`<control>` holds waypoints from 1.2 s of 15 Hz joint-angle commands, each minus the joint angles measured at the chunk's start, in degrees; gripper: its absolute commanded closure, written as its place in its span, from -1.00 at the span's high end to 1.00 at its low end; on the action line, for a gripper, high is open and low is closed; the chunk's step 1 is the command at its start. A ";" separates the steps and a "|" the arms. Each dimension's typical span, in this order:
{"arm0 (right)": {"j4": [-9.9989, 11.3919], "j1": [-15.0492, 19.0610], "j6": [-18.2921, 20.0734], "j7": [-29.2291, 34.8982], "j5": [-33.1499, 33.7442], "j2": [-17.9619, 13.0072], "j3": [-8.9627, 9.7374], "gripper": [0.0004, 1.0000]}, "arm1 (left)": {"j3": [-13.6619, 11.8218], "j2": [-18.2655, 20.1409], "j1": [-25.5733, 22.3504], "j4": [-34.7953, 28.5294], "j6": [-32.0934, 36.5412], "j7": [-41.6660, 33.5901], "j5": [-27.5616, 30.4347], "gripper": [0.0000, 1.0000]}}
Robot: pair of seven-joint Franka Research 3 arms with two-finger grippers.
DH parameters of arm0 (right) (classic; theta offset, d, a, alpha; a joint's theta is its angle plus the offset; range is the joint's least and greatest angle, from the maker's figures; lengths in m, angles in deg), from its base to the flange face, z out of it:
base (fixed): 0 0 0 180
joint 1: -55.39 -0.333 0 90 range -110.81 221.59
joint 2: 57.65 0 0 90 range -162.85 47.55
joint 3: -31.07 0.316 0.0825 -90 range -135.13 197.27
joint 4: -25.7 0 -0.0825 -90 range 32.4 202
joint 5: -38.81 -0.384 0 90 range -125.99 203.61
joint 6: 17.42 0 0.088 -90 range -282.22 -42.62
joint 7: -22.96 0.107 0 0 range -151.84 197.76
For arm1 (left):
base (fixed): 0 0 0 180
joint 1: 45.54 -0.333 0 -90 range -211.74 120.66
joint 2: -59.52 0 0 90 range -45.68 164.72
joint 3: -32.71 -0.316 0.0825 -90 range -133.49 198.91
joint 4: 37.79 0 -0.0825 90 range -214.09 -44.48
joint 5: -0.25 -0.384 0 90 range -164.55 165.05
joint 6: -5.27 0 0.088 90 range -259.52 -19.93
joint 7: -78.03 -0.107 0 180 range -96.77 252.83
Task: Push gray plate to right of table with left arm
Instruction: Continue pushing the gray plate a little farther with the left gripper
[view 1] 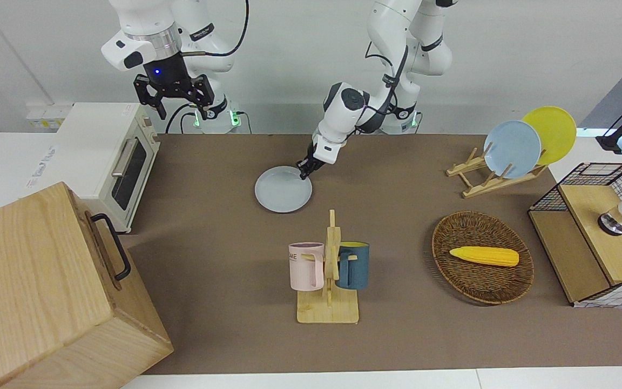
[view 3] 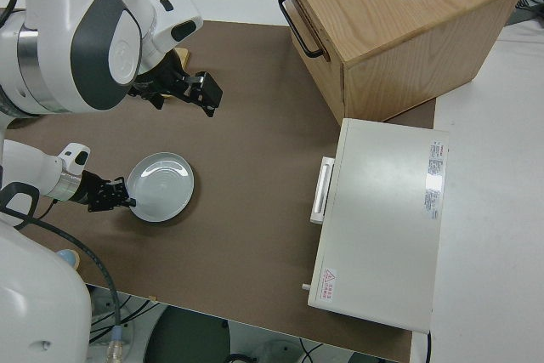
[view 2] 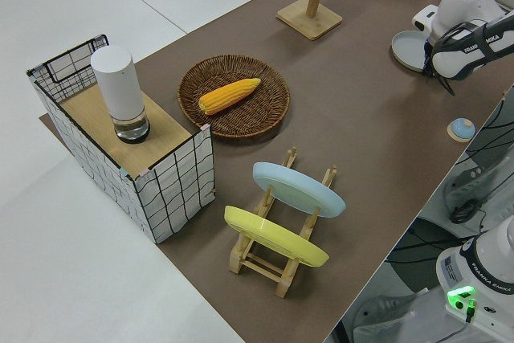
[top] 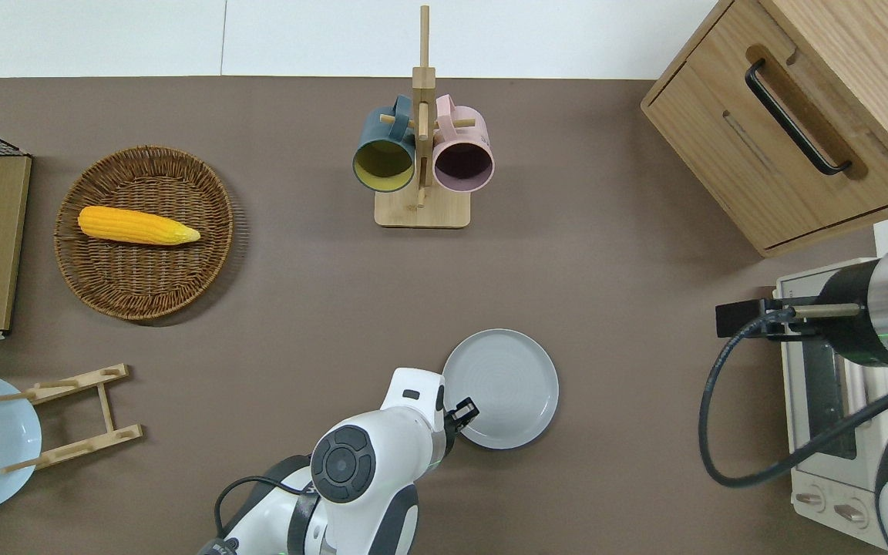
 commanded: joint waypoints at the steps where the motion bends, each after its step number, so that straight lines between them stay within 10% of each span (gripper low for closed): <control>1: 1.56 1.41 -0.01 0.59 -1.23 -1.57 0.84 0.99 | -0.31 -3.45 2.11 4.13 -1.62 3.75 0.97 -1.00; 9: 1.56 1.41 -0.01 0.59 -1.23 -1.57 0.84 0.99 | -0.31 -4.16 2.73 5.02 -1.53 3.59 0.18 -0.35; 14: 1.56 1.41 -0.01 0.59 -1.23 -1.57 0.84 0.99 | -0.31 -3.81 2.73 4.06 -1.01 3.41 0.18 0.91; 18: 1.56 1.41 -0.01 0.59 -1.23 -1.57 0.84 0.99 | -0.40 -1.62 1.24 3.26 1.27 2.10 0.09 0.95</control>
